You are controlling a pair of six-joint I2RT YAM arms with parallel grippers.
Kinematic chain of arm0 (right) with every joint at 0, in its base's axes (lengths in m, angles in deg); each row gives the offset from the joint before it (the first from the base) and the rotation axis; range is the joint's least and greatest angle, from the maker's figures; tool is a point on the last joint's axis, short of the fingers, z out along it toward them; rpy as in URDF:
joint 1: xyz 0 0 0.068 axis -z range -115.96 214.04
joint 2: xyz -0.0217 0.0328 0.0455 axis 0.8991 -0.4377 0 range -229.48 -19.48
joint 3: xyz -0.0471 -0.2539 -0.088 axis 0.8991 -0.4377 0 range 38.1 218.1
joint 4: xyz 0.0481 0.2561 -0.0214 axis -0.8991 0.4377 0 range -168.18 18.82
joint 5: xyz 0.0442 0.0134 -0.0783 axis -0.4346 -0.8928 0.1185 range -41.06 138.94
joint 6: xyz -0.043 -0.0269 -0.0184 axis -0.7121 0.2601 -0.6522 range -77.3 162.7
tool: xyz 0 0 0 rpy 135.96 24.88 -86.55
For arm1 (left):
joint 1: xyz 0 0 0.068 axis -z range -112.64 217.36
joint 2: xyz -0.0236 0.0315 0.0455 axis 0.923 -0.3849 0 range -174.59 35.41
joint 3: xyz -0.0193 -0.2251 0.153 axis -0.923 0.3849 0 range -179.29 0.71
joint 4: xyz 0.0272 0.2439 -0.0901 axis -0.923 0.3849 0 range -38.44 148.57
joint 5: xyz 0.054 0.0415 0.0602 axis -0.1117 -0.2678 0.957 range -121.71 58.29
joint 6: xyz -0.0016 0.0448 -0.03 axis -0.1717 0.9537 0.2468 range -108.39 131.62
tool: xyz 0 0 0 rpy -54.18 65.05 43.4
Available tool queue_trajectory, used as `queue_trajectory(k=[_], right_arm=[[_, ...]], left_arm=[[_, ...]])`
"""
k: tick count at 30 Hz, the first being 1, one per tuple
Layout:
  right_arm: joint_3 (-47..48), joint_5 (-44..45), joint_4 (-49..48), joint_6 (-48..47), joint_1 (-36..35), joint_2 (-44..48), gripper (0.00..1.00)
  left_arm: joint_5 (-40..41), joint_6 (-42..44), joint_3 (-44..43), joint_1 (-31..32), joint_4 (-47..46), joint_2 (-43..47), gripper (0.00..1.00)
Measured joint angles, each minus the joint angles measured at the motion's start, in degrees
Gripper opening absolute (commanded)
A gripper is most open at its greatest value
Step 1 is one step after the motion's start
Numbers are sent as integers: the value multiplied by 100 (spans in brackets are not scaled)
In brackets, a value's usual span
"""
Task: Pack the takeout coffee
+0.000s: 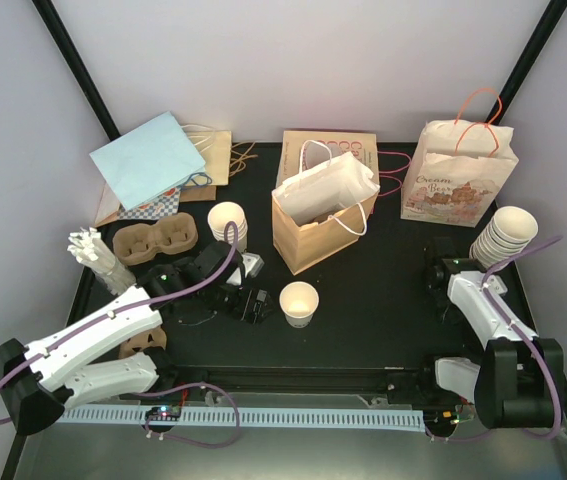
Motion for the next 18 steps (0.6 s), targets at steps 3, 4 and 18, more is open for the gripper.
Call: queue_trajectory(k=[3, 4, 18], right_arm=[[0, -52, -201, -249, 120, 0, 1], [2, -79, -295, -337, 151, -2, 1], [96, -420, -990, -927, 348, -595, 1]], left_arm=[[-9, -72, -2, 0, -4, 28, 88], [-9, -85, -2, 0, -4, 50, 88], [-7, -153, -2, 0, -17, 245, 88]])
